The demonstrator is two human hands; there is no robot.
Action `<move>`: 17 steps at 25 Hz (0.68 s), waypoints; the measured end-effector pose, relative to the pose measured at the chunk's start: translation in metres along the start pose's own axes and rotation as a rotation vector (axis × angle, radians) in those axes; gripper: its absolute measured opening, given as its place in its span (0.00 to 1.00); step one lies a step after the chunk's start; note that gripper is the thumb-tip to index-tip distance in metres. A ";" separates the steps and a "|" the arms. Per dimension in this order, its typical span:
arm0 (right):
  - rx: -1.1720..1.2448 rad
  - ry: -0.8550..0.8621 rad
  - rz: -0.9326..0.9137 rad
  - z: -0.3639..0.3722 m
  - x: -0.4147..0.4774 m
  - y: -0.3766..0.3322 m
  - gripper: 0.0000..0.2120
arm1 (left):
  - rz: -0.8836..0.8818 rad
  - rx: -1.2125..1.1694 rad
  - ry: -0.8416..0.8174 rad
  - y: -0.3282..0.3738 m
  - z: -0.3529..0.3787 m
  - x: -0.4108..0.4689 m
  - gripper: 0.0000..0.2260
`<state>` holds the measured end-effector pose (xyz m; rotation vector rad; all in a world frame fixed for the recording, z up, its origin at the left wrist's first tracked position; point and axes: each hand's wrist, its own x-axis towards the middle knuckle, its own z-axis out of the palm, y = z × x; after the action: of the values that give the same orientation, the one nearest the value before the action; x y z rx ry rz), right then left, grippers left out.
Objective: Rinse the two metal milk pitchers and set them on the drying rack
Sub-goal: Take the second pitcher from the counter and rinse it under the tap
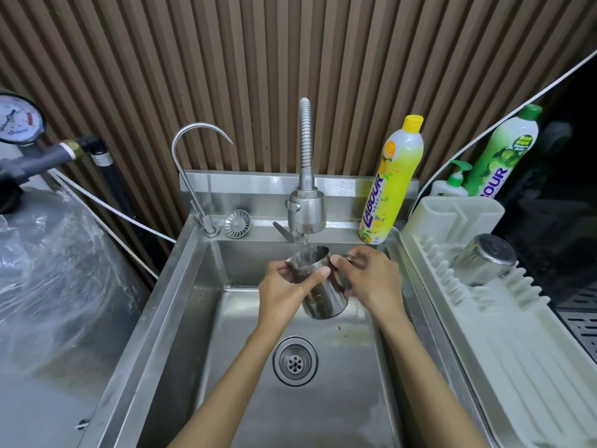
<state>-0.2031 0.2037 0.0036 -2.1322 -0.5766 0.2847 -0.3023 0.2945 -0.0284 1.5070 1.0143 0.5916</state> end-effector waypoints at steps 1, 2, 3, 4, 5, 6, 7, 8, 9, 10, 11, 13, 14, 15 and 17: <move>-0.046 0.040 -0.045 -0.001 -0.002 -0.002 0.09 | -0.003 -0.054 -0.036 -0.003 0.004 0.004 0.25; -0.018 0.057 -0.075 -0.001 -0.004 -0.002 0.08 | 0.012 -0.106 -0.055 -0.004 0.007 0.007 0.26; 0.088 0.053 -0.087 0.000 -0.007 -0.001 0.08 | 0.043 -0.140 -0.055 -0.004 0.008 0.010 0.29; 0.227 0.035 -0.081 0.003 -0.009 -0.001 0.10 | 0.093 -0.152 -0.043 -0.003 0.008 0.014 0.31; 0.363 0.005 -0.067 0.008 -0.009 0.002 0.12 | 0.160 -0.147 -0.028 -0.001 0.006 0.017 0.33; 0.491 -0.039 -0.047 0.013 -0.010 0.004 0.12 | 0.231 -0.127 -0.016 0.002 0.002 0.019 0.34; 0.626 -0.098 -0.009 0.020 -0.010 0.007 0.12 | 0.301 -0.082 0.000 0.006 -0.003 0.019 0.33; 0.762 -0.165 0.035 0.028 -0.009 0.011 0.11 | 0.368 -0.031 0.021 0.012 -0.008 0.017 0.33; 0.882 -0.232 0.078 0.034 -0.009 0.015 0.10 | 0.431 0.035 0.052 0.017 -0.012 0.015 0.31; 0.977 -0.297 0.120 0.038 -0.010 0.016 0.09 | 0.482 0.120 0.086 0.023 -0.015 0.011 0.31; 1.028 -0.343 0.162 0.039 -0.012 0.016 0.09 | 0.501 0.225 0.122 0.028 -0.016 0.007 0.31; 0.994 -0.367 0.233 0.034 -0.014 0.013 0.09 | 0.469 0.380 0.201 0.032 -0.016 0.001 0.32; 0.914 -0.361 0.249 0.029 -0.014 0.010 0.08 | 0.423 0.399 0.230 0.032 -0.014 0.000 0.33; 0.813 -0.347 0.262 0.021 -0.012 0.007 0.08 | 0.355 0.369 0.242 0.031 -0.013 -0.001 0.33; 0.574 -0.289 0.243 0.003 -0.007 -0.002 0.09 | 0.176 0.203 0.190 0.024 -0.009 0.000 0.31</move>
<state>-0.2105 0.2032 0.0032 -1.6062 -0.3383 0.8029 -0.3038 0.3005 -0.0036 1.7569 1.1210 0.7870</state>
